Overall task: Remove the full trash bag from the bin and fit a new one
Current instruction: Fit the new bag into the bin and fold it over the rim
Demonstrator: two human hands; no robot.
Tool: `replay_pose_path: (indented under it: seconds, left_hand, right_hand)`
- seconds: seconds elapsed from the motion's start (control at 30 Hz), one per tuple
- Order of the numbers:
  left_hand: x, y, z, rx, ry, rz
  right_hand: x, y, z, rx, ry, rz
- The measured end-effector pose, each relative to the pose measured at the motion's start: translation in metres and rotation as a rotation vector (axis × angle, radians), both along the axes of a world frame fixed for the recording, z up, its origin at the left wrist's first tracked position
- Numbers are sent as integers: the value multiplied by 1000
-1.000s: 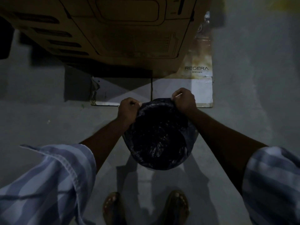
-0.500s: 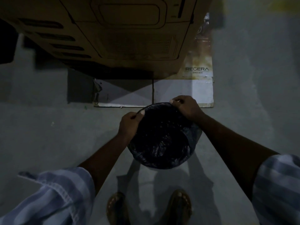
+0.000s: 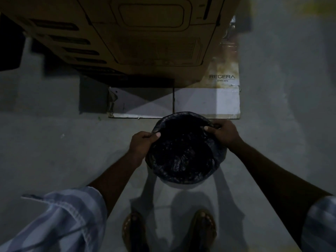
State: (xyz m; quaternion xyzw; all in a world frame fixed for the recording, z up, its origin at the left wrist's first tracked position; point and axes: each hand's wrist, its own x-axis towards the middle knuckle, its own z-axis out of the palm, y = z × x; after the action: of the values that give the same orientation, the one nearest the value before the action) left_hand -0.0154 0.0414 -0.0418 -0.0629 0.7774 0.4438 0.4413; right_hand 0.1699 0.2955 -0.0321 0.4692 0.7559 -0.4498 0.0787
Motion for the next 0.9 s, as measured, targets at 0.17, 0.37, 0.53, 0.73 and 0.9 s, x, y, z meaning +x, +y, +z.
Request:
replay_pose_path:
  seconds: [0.17, 0.37, 0.53, 0.73, 0.9]
  left_hand:
    - [-2, -13, -6, 119, -246, 83]
    - [-1, -23, -8, 177, -358, 150]
    - [-2, -26, -11, 175, -408, 245]
    - [-4, -24, -15, 173, -337, 272]
    - [1, -18, -6, 185, -310, 285]
  right_hand:
    - [-2, 3, 0, -196, 136, -209]
    - [2, -4, 6, -341, 158, -436]
    - [19, -13, 7, -385, 63, -439]
    - [39, -29, 0, -372, 162, -664]
    - [37, -36, -23, -503, 309, -863]
